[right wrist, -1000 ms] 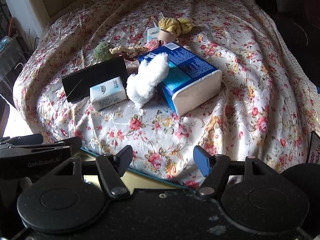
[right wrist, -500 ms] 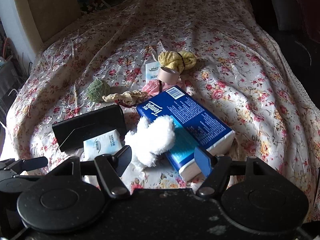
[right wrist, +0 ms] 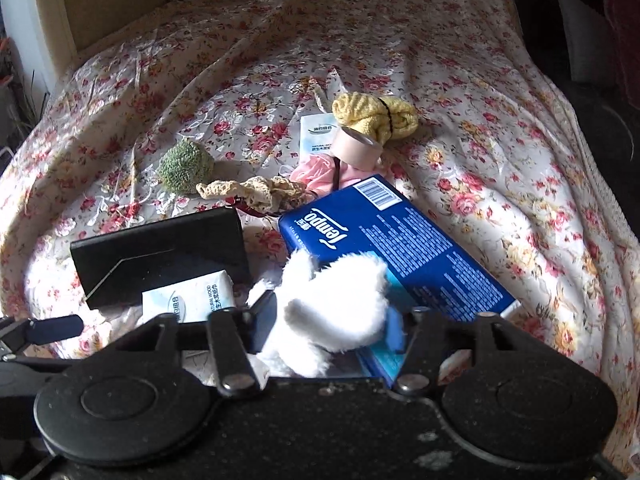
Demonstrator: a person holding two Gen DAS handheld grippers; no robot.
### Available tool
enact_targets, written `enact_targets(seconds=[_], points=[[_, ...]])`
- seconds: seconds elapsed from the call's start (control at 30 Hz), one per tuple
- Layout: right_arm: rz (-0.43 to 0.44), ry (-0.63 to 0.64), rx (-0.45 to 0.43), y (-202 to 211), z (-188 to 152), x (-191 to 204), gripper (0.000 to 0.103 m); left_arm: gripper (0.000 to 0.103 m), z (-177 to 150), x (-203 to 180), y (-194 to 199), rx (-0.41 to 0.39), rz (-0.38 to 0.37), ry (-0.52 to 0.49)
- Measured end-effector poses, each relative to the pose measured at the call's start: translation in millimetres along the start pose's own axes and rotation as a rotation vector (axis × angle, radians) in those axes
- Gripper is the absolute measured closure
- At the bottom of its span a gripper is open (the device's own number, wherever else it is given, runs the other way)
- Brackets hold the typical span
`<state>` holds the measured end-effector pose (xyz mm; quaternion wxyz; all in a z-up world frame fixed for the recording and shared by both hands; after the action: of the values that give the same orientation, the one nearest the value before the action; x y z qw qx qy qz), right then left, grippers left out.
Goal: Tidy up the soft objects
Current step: 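Move both grippers to the bed and grasp the white fluffy plush with the right gripper, then grasp the white tissue pack with the left gripper while the right holds the fluffy plush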
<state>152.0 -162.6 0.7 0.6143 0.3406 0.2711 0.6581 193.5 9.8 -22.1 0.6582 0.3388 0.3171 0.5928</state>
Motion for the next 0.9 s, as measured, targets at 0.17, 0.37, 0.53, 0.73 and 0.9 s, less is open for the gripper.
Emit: enact_targets(seconds=[0.17,0.37,0.53,0.73,0.9], points=[[0.059,-0.016,0.001,5,2,4,0.083,0.018,4,-4,-3,0.006,-0.027,0.016],[0.089,-0.082,-0.038,31,-1,-9,0.083,0.018,8,-15,-11,0.015,-0.05,0.029],[0.104,-0.111,-0.071,58,-10,-21,0.083,0.014,11,-29,-20,0.019,-0.053,0.031],[0.071,-0.106,-0.114,82,-22,-31,0.083,0.013,11,-43,-34,0.042,-0.048,0.028],[0.082,-0.129,-0.12,91,-31,-39,0.083,0.013,16,-46,-39,0.037,-0.051,0.07]])
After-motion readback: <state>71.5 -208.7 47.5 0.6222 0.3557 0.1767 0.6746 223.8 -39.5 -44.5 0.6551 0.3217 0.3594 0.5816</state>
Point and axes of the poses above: each gripper's, at about its wrist camera, not at the fingertips, and y roughly against the way its jaws point, x to its left, z to its top, the point moved 5 cm from there along -y, roughly the way its jaws point, and after that the axes turned 9 degrees about z, right-handed, at the moved point
